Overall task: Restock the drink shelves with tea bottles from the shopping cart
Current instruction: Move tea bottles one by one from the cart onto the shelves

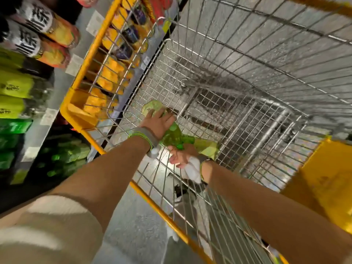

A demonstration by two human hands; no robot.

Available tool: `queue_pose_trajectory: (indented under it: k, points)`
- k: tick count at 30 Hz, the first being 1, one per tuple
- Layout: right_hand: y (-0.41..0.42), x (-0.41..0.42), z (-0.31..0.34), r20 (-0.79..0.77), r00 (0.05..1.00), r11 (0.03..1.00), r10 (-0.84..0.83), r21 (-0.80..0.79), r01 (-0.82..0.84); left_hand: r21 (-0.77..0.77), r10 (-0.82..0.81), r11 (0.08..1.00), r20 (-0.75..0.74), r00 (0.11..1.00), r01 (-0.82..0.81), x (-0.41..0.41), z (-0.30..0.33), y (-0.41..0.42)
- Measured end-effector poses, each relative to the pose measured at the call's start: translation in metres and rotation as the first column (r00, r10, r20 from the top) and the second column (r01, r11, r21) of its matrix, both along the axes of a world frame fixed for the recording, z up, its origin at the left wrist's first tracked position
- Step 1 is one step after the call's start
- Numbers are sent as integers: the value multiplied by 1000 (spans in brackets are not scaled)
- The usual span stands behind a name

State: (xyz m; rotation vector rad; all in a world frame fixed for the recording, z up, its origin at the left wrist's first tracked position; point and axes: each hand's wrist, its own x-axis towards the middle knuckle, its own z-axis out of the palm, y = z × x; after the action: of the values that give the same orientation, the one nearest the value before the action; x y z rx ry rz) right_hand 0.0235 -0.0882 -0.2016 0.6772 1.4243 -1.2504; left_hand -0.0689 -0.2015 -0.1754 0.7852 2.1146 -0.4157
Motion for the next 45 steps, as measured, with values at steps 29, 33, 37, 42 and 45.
queue_pose_trajectory:
  k: [29,33,37,42,45]
  points:
    - [22,-60,289,-543,213,563,812,826,-39,560,673,613,2,740,-558,7,242,-49]
    - [-8,-61,337,-662,83,661,745,749,46,670,705,511,32,709,-539,14,293,-77]
    - [-53,-56,369,-619,-64,621,783,783,35,696,766,461,2,643,-551,37,317,-125]
    - [-127,-37,374,-597,-184,604,781,797,-21,709,850,356,26,527,-609,78,327,-198]
    - [-170,-28,366,-604,-211,603,769,794,-75,709,890,301,30,455,-637,102,319,-237]
